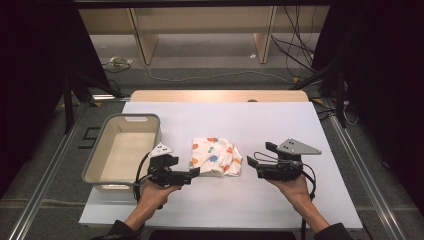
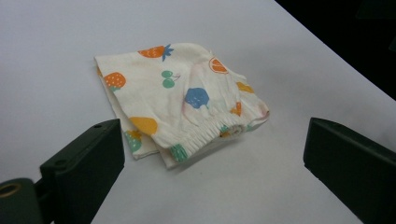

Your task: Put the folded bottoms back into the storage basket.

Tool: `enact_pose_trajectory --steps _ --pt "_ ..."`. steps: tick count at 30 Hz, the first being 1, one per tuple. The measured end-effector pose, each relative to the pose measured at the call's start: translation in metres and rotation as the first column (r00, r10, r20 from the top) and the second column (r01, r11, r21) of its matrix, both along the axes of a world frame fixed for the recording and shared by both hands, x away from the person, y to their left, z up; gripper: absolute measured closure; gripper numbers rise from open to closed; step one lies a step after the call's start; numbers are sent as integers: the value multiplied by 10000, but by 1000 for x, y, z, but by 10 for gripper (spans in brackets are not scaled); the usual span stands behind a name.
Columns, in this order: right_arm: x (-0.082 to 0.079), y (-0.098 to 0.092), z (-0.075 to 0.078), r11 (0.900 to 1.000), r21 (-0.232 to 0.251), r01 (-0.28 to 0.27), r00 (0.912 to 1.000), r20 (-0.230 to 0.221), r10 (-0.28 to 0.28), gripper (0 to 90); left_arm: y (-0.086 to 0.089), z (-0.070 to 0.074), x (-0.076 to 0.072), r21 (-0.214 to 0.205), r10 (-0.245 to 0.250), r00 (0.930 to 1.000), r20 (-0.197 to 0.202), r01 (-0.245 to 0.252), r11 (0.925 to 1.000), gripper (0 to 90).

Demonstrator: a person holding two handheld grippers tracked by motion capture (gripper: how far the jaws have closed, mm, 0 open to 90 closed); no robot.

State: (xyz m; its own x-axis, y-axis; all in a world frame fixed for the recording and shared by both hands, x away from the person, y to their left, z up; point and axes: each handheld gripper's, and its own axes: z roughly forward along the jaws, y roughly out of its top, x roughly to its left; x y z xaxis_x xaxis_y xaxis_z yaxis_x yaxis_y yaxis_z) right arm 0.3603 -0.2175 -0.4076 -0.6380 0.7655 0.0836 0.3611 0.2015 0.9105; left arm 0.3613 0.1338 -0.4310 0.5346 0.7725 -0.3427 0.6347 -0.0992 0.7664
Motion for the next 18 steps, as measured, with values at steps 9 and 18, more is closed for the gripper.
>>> enact_pose_trajectory --steps 9,18 --pt "18 7 -8 9998 -179 -79 9990 -438 72 178 -2 -15 18 100 368 9947 -961 -360 9993 65" --pt "37 14 -17 9990 -430 -147 9951 -987 104 183 -6 -27 31 347 545 9847 -1656 -494 9982 78"
